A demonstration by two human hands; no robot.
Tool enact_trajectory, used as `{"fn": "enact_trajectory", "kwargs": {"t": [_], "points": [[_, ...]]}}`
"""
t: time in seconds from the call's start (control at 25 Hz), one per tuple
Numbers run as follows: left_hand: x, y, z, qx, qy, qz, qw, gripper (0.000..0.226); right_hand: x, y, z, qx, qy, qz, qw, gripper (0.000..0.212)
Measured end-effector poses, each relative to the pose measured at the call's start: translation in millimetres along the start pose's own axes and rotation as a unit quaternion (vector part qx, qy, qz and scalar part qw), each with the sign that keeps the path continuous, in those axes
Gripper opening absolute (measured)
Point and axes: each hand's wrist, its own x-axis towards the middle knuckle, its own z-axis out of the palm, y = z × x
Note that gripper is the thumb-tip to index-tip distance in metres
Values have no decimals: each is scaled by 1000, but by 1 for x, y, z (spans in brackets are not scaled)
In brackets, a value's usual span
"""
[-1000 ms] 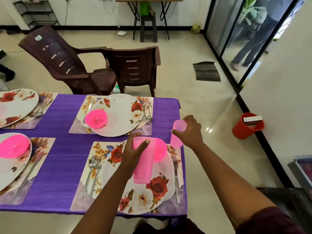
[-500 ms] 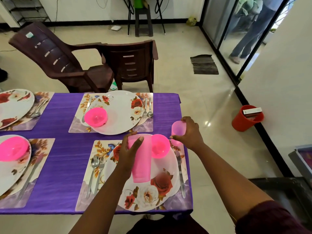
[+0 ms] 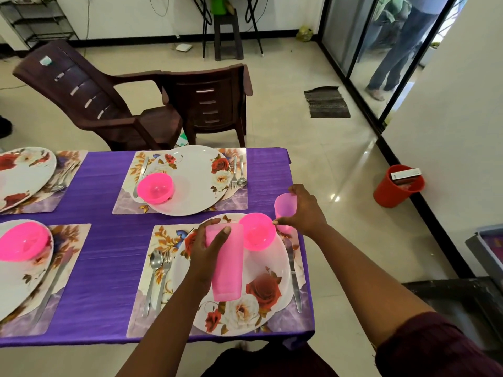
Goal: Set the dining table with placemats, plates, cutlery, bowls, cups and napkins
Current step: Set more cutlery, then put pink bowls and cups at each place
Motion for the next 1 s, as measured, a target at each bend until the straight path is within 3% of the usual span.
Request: {"fn": "enact_trajectory", "kwargs": {"t": [0.32,0.48,0.64,0.84,0.92,1.0], "points": [[-6,-1,-3,-3,-16,-1,1000,79,-7,0,4,-14,5,15,1000,107],[-8,-2,-6,-1,-25,-3,1000,66,-6,0,6,-8,4,19,1000,109],[-8,-2,-13,17,-26,-6,1000,82,-8,1,6,-28,10,28,999,110],[-6,0,-17,4,-33,2,999,82,-17,-13,10,16,234,33,972,64],[-4,-2,-17,-4,-36,-5,999,79,-18,-23,12,-23,303,-32,952,51],[-3,-3,-18,5,-40,2,999,83,-20,-41,17,-69,279,-141,948,38]]}}
